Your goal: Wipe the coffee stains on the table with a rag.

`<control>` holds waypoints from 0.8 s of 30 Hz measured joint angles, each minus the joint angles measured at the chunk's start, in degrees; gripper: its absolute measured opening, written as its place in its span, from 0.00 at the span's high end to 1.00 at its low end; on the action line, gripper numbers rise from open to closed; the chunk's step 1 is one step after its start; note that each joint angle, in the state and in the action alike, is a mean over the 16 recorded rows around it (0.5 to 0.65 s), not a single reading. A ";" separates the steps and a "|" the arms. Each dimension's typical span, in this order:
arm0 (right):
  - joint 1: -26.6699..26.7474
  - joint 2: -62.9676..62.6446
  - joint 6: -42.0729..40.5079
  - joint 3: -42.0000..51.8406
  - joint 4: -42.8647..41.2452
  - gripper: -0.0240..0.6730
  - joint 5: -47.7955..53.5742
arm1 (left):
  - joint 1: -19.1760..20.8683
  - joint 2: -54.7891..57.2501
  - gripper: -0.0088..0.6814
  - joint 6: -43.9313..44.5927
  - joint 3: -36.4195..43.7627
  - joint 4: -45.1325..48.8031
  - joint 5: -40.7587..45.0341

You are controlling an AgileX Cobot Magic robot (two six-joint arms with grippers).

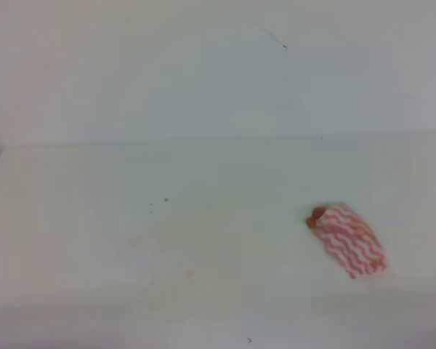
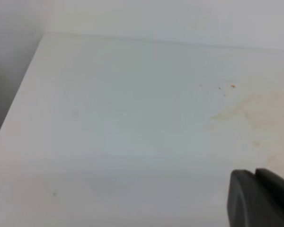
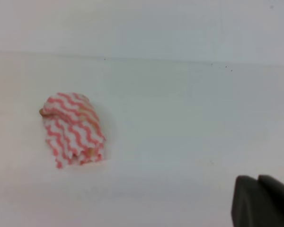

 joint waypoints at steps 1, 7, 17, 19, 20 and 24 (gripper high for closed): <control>0.00 -0.04 0.01 0.10 0.00 0.97 -0.06 | 0.00 0.00 0.99 0.00 0.00 0.00 0.00; 0.01 -0.11 0.03 0.30 -0.01 0.97 -0.17 | 0.00 0.00 0.99 0.00 0.00 0.00 0.00; 0.02 -0.18 0.05 0.51 -0.02 0.97 -0.28 | 0.00 0.00 0.99 0.00 0.00 0.00 0.00; 0.01 -0.14 0.05 0.41 -0.02 0.97 -0.22 | 0.00 0.00 0.99 0.00 0.00 0.00 0.00; 0.01 -0.11 0.04 0.30 -0.01 0.97 -0.17 | 0.00 0.00 0.99 0.00 0.00 0.00 0.00; 0.02 -0.22 0.06 0.61 -0.03 0.97 -0.33 | 0.00 0.00 0.99 0.00 0.00 0.00 0.00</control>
